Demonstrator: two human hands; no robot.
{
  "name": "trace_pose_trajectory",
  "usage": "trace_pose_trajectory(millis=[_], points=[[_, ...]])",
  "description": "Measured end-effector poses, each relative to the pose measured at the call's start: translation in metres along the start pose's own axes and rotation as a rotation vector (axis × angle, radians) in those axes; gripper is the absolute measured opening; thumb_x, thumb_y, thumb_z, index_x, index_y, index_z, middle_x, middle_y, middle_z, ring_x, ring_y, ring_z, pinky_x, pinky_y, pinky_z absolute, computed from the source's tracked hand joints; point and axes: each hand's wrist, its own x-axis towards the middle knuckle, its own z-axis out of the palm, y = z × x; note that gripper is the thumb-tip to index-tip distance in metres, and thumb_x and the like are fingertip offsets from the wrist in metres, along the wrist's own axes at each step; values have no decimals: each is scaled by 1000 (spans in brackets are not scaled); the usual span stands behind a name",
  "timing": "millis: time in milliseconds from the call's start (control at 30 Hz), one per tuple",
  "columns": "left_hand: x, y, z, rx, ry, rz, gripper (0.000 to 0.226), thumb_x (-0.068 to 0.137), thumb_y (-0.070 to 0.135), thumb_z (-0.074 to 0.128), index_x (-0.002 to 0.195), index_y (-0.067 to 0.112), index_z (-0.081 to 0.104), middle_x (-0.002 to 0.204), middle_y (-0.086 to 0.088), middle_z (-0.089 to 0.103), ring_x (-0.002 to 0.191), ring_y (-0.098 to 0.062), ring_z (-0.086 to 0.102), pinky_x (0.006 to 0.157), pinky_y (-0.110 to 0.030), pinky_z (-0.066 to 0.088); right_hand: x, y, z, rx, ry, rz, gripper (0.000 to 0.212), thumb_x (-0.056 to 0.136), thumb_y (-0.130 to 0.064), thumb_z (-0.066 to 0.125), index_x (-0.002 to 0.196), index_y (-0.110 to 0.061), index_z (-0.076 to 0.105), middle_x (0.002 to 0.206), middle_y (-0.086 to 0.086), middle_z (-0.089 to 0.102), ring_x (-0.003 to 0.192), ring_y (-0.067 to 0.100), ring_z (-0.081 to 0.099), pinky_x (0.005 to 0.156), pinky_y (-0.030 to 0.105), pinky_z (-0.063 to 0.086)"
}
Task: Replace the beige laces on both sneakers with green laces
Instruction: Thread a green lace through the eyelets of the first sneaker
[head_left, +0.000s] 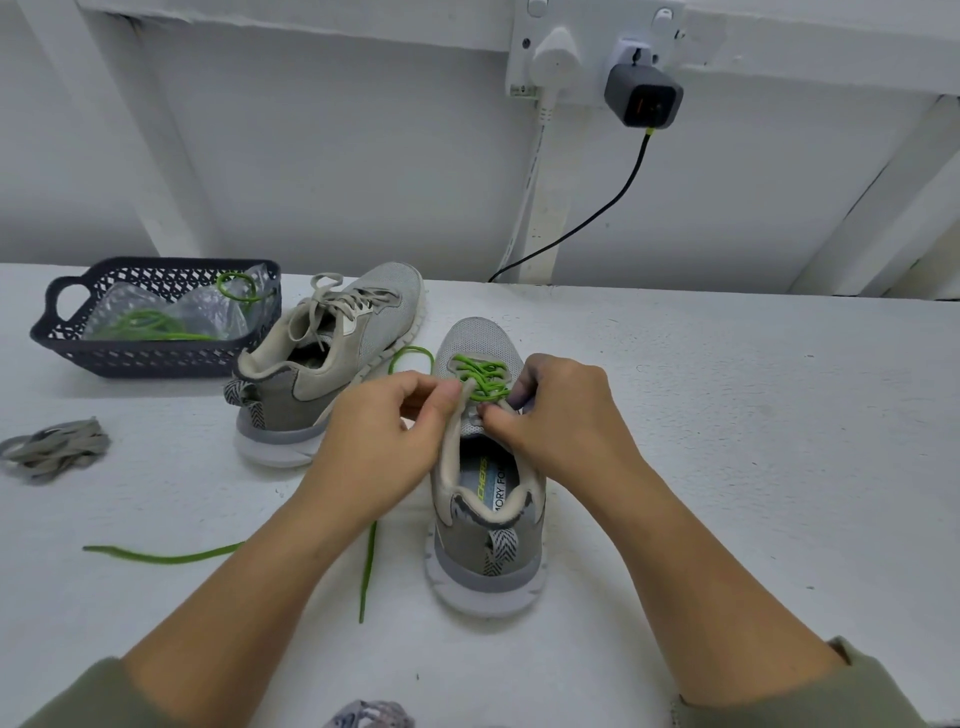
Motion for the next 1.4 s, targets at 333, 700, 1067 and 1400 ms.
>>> trace_pose_trajectory(millis=[333,700,1067,1400], points=[[-5,-9,-3,314,-60,-334,21,81,24,58,65,12,55,61,2,57,65,-10,52,54,-25,36,-1,2,4,14,35,14,20,74,-34,71,71,-18,59,66,-9,56,69,7,53,54,23,41],[35,-16,-9,249,-315,-47,11,96,20,55,95,28,63,97,16,59,98,-10,56,80,-23,38,-7,12,6,156,124,75,23,78,-34,72,70,-20,56,64,-7,57,61,4,53,50,12,37],[43,7,-22,-217,-181,1,21,99,32,49,80,27,58,73,10,56,59,1,45,61,-23,36,-1,6,-9,169,-112,-55,29,83,-31,66,108,-28,53,91,-4,52,69,7,49,59,21,37],[40,14,-35,4,-19,-29,25,97,35,51,85,15,62,64,-8,55,56,-17,44,58,-33,41,38,6,9,357,58,285,14,85,-24,60,74,-15,61,64,-5,57,67,17,52,52,24,36]])
